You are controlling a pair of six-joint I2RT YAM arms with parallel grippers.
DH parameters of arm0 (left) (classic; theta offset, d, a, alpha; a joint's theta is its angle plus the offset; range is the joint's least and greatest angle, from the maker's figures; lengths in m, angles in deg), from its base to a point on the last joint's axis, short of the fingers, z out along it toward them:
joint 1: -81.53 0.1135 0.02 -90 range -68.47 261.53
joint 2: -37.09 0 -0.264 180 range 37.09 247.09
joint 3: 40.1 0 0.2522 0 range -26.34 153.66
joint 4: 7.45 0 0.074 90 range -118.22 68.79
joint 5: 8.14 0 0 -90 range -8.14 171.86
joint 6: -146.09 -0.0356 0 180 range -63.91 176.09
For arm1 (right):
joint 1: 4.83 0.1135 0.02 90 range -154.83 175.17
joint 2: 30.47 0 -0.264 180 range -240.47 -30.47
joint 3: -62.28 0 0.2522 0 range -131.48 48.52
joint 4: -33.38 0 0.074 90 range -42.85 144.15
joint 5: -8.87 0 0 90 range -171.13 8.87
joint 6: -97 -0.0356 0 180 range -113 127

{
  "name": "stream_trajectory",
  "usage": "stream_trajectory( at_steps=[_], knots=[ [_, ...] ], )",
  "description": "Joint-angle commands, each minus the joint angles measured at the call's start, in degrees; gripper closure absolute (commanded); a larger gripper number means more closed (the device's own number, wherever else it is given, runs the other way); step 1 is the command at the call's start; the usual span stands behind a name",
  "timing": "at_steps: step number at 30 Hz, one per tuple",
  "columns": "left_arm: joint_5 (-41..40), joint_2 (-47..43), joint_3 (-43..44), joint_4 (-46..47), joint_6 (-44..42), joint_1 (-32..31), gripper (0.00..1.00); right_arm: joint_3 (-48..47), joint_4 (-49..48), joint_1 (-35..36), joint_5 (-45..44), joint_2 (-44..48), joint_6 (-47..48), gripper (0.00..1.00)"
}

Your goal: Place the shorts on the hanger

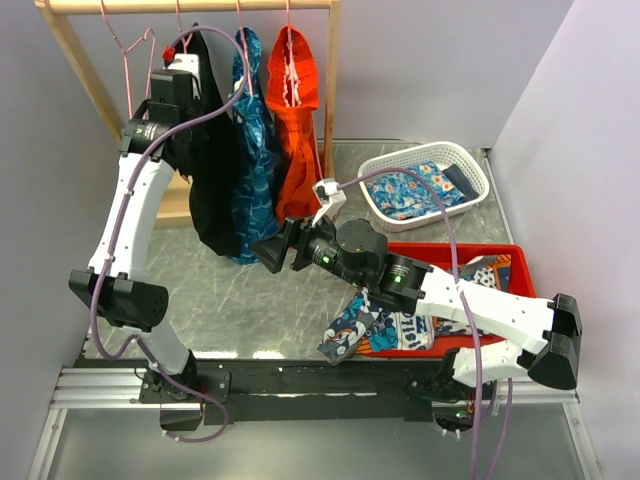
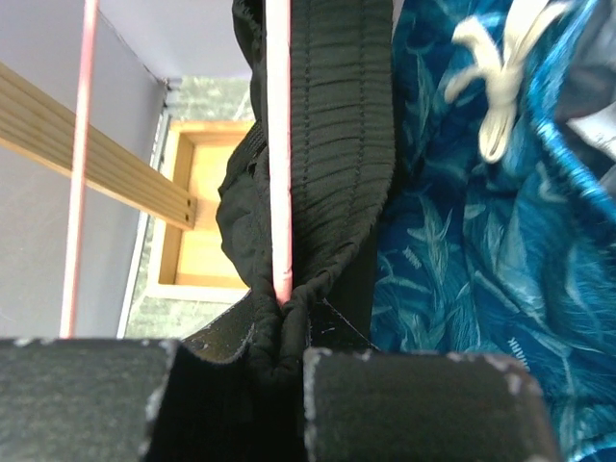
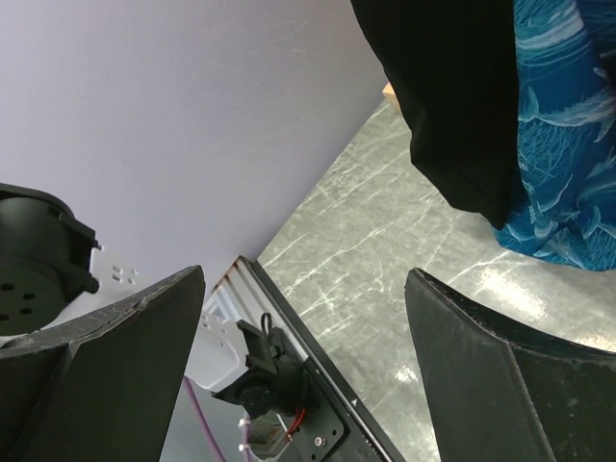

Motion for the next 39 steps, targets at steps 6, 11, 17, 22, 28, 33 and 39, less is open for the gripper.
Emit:
stream_trajectory(
  at_steps=[6, 11, 17, 22, 28, 33, 39],
  knots=[
    [-0.22, -4.26, -0.1, 6.12, 1.94, 0.41, 0.45, 1.49, -0.72, 0.31, -1.82, 4.61, 1.21, 0.08],
    [-1.72, -6.37, 0.6, 5.07, 4.76, 0.41, 0.02, 2.28, -0.9, 0.31, -1.55, 5.75, 1.2, 0.06],
    [-0.4, -11.63, -2.56, 4.36, 8.88, 0.41, 0.03, 3.6, -1.07, 0.4, -1.82, 7.77, 1.2, 0.06],
    [2.76, -18.23, -9.05, 6.38, 11.88, -0.81, 0.04, 4.74, -0.99, 0.31, -2.25, 8.83, 1.56, 0.05],
    [-7.86, -25.87, -15.99, 6.82, 13.37, -15.83, 0.03, 7.28, -0.9, 0.31, -3.83, 10.5, 1.91, 0.04],
    [-16.12, -30.62, -23.21, 6.83, 18.46, -31.09, 0.03, 11.85, 1.47, -0.21, -9.01, 13.57, 2.52, 0.02],
    [-28.07, -30.63, -34.45, 4.46, 26.81, -50.26, 0.04, 20.81, 1.47, -2.06, -11.48, 19.81, -0.63, 0.01]
  ],
)
